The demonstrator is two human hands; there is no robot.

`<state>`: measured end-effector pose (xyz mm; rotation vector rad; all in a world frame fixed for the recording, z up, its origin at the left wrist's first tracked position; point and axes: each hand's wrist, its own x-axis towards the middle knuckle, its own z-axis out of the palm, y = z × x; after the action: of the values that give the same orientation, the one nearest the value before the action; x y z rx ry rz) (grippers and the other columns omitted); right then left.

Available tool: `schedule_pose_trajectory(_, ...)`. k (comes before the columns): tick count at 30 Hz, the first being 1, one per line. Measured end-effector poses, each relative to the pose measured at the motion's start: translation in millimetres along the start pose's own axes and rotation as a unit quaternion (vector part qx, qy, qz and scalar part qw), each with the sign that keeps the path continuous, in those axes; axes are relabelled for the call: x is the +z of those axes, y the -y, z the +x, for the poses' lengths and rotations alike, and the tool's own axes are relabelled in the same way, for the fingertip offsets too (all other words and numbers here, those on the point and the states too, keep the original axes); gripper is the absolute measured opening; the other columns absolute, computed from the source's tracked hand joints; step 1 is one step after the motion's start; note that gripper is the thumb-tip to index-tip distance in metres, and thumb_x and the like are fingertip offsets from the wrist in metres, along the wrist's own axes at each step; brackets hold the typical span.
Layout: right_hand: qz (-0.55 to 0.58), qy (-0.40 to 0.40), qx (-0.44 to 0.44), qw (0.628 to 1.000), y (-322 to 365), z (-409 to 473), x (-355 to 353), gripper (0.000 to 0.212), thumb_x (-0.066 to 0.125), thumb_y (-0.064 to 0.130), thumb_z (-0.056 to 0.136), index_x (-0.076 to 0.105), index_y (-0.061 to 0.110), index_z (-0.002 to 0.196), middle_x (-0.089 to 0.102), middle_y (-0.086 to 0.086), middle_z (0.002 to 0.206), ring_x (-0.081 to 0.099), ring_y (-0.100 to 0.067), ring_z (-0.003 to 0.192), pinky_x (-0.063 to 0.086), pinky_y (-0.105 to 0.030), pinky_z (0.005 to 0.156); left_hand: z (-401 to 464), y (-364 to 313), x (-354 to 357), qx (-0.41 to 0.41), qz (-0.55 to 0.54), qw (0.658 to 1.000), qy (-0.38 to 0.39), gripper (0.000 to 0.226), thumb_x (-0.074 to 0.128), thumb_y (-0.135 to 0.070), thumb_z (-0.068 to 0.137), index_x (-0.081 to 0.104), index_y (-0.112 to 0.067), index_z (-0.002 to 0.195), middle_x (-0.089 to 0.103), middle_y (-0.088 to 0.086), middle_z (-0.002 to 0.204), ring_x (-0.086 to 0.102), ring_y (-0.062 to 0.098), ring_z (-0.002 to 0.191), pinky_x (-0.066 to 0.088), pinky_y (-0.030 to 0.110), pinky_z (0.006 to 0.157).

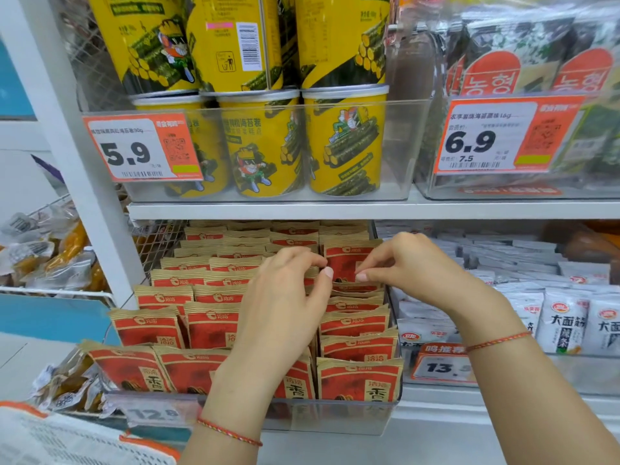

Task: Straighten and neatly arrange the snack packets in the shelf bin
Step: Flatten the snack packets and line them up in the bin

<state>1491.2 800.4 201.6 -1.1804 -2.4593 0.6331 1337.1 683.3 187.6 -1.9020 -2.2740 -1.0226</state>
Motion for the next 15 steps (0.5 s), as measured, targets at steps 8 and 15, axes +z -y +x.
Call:
schedule_pose_trajectory(8,0.013,0.046,-0.009,0.999,-2.3,1.1,3.0,0.008,0.074,0.026,0.083,0.077,0.026,0.091,0.061,0.022,0.081,0.057,0.003,0.084,0.044,-0.015,0.078,0.7,-0.1,0.2,0.001,0.003,1.000,0.004,0.031,0.046,-0.042,0.098,0.062,-0.031,0.122,0.052,-0.016,0.134,0.041,0.002,0.126,0.024,0.015,0.092)
schedule_pose_trajectory(15,0.039,-0.011,-0.012,0.999,0.7,-16.1,-3.4,0.007,0.071,0.028,0.085,0.077,0.029,0.088,0.069,0.018,0.085,0.062,-0.002,0.090,0.050,-0.029,0.086,1.3,-3.1,-2.6,0.014,-0.011,1.000,0.007,0.039,0.040,-0.042,0.101,0.052,-0.030,0.136,0.052,-0.017,0.136,0.040,0.002,0.128,0.026,0.016,0.095)
